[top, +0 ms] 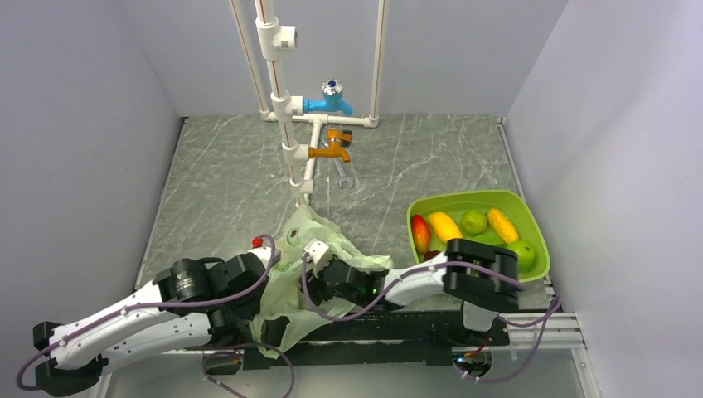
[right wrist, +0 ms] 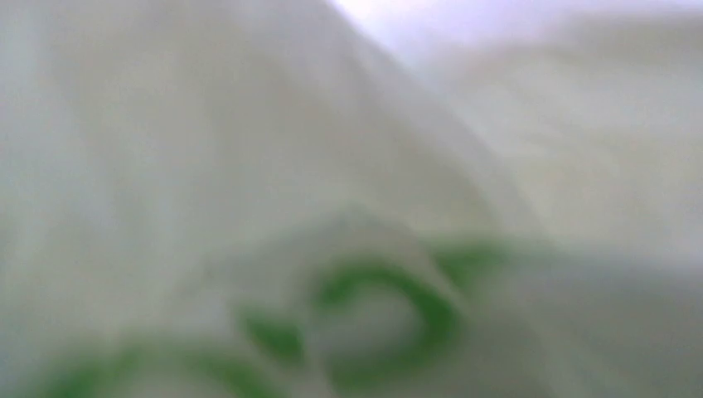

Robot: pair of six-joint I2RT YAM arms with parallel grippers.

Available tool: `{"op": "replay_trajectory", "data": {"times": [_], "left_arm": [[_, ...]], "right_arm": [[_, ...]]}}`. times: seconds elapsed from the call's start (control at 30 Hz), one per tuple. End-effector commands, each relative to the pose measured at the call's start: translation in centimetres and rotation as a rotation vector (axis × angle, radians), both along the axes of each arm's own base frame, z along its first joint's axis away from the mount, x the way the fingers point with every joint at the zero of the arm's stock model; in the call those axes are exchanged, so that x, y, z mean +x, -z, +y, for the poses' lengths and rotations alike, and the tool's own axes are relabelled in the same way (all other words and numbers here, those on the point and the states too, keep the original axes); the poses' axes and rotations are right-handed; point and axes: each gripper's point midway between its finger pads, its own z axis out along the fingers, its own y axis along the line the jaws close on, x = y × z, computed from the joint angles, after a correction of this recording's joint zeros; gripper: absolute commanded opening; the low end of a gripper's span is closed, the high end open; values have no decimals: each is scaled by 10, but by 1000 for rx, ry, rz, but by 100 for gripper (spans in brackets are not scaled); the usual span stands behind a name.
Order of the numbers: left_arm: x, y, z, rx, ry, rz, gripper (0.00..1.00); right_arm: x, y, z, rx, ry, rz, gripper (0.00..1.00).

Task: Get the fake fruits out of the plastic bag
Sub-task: Take out the fake fruit from the plastic bag.

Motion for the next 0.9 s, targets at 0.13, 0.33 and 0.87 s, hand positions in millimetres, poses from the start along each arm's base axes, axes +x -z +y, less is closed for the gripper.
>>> {"op": "replay_trajectory", "data": {"times": [0.13, 0.33, 0.87], "left_arm": [[12, -15, 9, -8, -105, -72, 0], [26, -32, 1, -76, -162, -137, 0], [74, -71, -43, -146, -90, -353, 0]], "right_arm": [[-8, -75, -25, 108, -13, -37, 18], [-24, -87, -31, 151, -63, 20, 3], [-34, -210, -37, 372, -119, -24, 0]]}}
